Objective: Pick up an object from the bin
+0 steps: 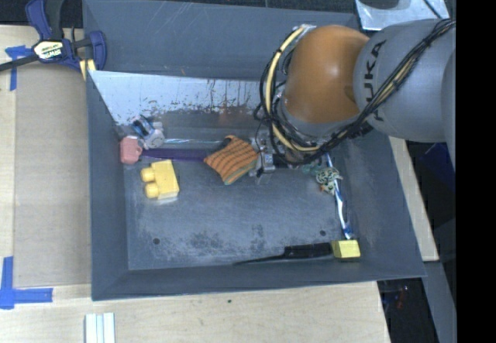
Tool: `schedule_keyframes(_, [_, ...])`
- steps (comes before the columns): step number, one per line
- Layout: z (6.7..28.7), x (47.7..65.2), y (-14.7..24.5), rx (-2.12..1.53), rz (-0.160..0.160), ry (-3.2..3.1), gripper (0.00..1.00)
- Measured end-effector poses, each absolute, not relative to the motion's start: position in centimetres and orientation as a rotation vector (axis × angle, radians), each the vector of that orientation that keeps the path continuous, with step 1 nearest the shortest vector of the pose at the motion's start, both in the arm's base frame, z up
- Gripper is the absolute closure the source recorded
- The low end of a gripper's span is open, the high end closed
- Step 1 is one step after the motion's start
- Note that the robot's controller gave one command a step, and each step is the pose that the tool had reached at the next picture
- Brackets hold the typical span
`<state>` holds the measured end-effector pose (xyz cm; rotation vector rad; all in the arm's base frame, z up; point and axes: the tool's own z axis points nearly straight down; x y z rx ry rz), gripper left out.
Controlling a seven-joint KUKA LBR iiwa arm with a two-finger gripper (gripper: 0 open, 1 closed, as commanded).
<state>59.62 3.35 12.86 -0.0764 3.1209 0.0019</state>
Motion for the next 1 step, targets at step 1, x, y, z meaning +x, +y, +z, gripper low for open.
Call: schedule_keyframes(1, [15.26, 59.61, 3.35, -0.076, 0.002, 3.121, 1.00])
